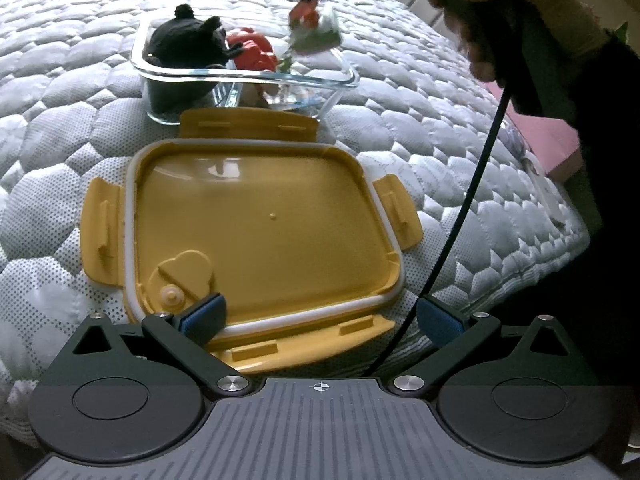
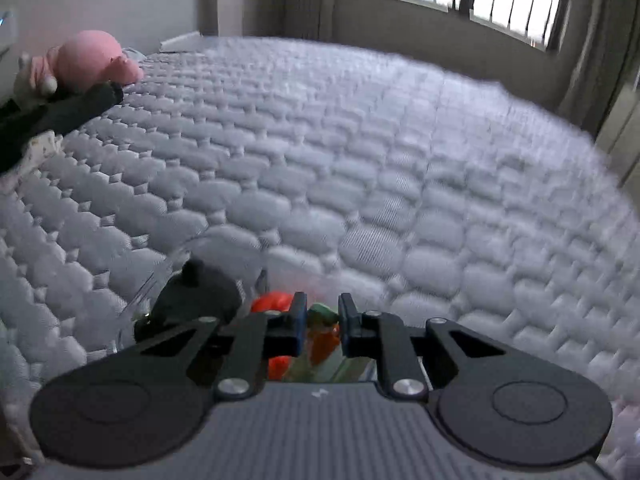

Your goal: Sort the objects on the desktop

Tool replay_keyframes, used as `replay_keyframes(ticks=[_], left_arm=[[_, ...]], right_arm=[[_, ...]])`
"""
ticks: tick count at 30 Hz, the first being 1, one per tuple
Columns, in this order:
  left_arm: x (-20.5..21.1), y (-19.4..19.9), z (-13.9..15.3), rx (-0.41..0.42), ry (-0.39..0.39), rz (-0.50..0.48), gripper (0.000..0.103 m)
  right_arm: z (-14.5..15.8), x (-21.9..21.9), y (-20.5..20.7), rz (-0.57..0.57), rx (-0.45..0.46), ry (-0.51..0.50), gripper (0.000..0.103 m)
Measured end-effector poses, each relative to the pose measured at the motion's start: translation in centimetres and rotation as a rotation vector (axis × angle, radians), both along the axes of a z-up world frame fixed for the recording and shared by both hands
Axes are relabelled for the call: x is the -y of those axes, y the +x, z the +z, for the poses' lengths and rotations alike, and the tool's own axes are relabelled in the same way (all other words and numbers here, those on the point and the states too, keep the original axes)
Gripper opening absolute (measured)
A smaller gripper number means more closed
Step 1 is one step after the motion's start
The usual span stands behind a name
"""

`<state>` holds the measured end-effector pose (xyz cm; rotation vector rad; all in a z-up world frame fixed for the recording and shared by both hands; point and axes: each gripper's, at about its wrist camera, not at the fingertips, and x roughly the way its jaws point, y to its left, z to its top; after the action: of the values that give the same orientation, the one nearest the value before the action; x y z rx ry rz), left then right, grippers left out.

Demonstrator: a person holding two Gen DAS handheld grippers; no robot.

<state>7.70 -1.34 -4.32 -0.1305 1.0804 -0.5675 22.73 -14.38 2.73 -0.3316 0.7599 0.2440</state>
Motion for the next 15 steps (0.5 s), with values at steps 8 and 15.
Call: replay_keyframes(ticks=[8, 15], left_arm=[[0.0, -0.3, 0.1, 0.010, 0.007, 0.000, 0.103], [-0.3, -0.1, 0.0, 0.003, -0.011, 0.005, 0.103]], right_arm=[[-2.4, -5.6, -1.4, 0.081, 0.056, -0.265, 0.018], [3.8, -3.0, -0.7, 0.087, 0.046, 0.088, 0.036]])
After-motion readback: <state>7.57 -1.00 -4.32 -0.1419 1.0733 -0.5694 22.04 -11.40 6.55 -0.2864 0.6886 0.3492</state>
